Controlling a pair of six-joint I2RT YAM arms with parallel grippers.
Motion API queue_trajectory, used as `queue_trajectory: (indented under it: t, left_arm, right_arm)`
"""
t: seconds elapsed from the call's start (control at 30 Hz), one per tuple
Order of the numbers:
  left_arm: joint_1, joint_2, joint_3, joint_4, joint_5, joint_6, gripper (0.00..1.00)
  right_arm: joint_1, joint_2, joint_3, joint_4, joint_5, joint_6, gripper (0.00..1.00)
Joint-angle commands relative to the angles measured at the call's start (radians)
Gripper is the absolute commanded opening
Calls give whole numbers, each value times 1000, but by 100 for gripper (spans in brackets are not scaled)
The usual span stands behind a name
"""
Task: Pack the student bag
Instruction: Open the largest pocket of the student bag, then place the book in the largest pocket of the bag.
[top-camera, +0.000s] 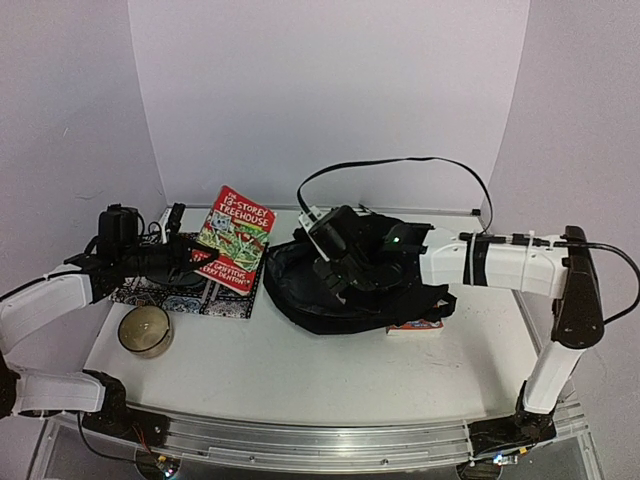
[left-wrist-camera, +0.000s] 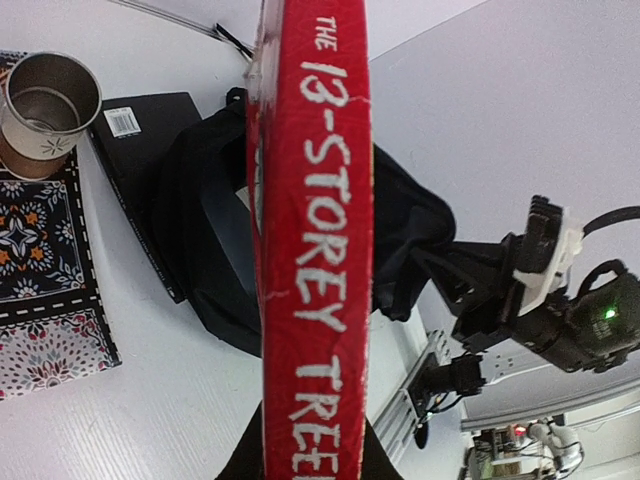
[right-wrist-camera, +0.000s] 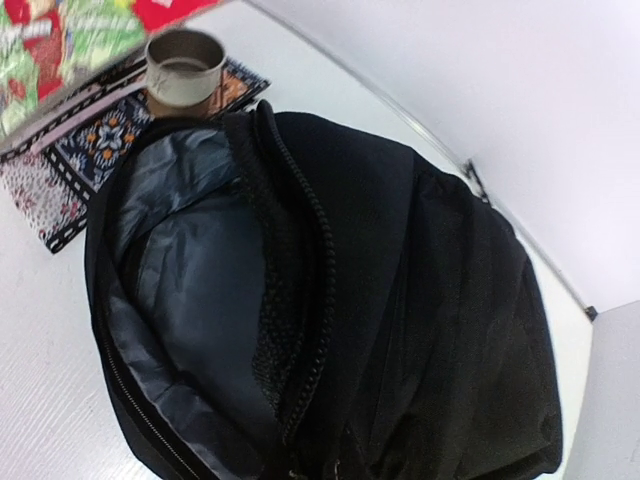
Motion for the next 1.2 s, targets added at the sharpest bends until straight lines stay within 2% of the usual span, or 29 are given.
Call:
queue_trajectory:
  t: [0.0,0.17,0.3,0.63,0.83,1.0,1.17]
  left_arm:
    - [-94,-4,143,-95,-112,213,0]
    - [-211,-7,186,-138,-276,338,0]
    - [-307,-10,209,-178,-424,465,0]
    - [-624,13,247,-254,-998,727,0]
    - [-793,111,285,-259,-1314,937,0]
    - [-894,229,321,-166,-1511,1166,0]
    - [-908,306,305,68,-1622,1405,0]
  right_arm:
    - [6,-73,76,2,76,-50,0]
    - [-16,-113,108,0,95,-78,0]
    - [-56,-148,123,1,24,-54,0]
    - [-149,-186,135,-3,-169,84,0]
    - [-160,-186,139,-3,-222,67,0]
    - [-162,-185,136,10,-275,76,0]
    - [-162,-197,132,21,-294,82,0]
